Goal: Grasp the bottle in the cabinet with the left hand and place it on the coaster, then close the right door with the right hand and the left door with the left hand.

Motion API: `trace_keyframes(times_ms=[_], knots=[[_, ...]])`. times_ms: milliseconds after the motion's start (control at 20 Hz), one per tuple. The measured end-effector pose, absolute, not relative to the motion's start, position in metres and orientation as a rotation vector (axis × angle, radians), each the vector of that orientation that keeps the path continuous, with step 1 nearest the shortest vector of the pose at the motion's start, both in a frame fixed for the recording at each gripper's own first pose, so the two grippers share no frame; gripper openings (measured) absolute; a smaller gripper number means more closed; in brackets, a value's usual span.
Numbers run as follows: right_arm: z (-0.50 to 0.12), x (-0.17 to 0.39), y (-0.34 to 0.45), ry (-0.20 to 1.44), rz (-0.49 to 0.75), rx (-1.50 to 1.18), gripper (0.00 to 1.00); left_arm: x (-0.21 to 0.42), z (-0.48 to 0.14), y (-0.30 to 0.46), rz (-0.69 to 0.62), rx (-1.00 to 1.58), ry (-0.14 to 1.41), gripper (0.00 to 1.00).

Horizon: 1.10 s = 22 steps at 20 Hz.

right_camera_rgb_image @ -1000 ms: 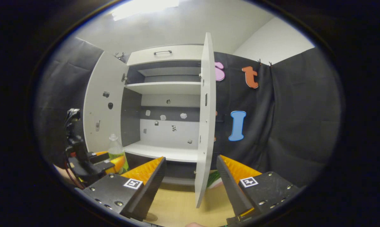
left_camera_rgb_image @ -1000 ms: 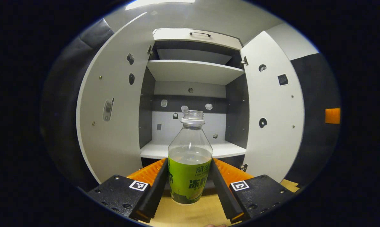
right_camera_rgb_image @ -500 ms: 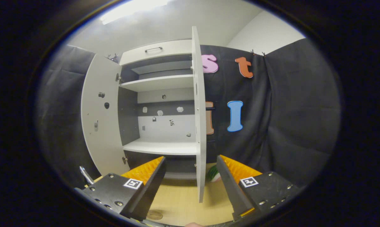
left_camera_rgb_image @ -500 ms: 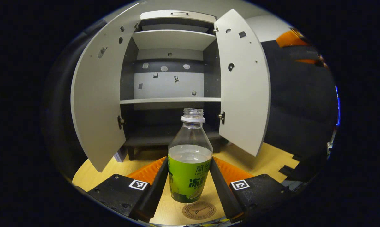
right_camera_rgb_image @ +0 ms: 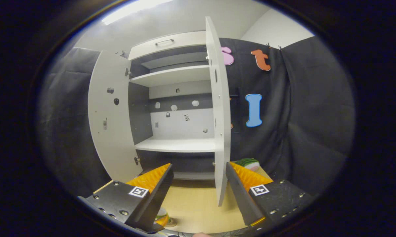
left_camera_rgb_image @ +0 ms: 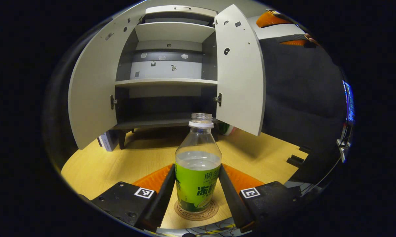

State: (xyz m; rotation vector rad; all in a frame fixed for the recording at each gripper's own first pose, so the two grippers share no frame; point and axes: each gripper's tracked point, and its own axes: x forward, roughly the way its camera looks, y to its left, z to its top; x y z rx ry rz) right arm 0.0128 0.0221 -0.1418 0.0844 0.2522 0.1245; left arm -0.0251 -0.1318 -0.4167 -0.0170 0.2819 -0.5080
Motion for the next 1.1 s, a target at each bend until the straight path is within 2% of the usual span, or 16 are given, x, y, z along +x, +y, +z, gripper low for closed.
trace_keyframes(times_ms=[150, 400, 550, 600, 650, 700, 1100], knots=[[-0.157, 0.019, 0.040, 0.302, 0.144, 0.073, 0.97, -0.027, -0.413, -0.133, -0.525, 0.014, 0.241, 0.80], [-0.160, 0.028, 0.052, 0.310, 0.164, 0.080, 0.94, -0.025, -0.407, -0.126, -0.534, -0.059, 0.272, 0.83], [-0.164, 0.027, 0.050, 0.320, 0.159, 0.101, 0.97, -0.023, -0.390, -0.125, -0.552, -0.061, 0.258, 0.87], [-0.166, 0.027, 0.046, 0.323, 0.154, 0.101, 0.97, -0.020, -0.389, -0.125, -0.552, -0.043, 0.264, 0.93], [-0.166, 0.027, 0.044, 0.326, 0.148, 0.098, 0.99, -0.018, -0.385, -0.124, -0.556, -0.028, 0.272, 0.94], [-0.166, 0.028, 0.041, 0.325, 0.140, 0.090, 0.97, -0.016, -0.377, -0.123, -0.564, -0.029, 0.271, 0.94], [-0.142, 0.033, 0.010, 0.261, 0.113, 0.081, 0.97, 0.004, -0.289, -0.122, -0.595, -0.116, 0.267, 0.93]])
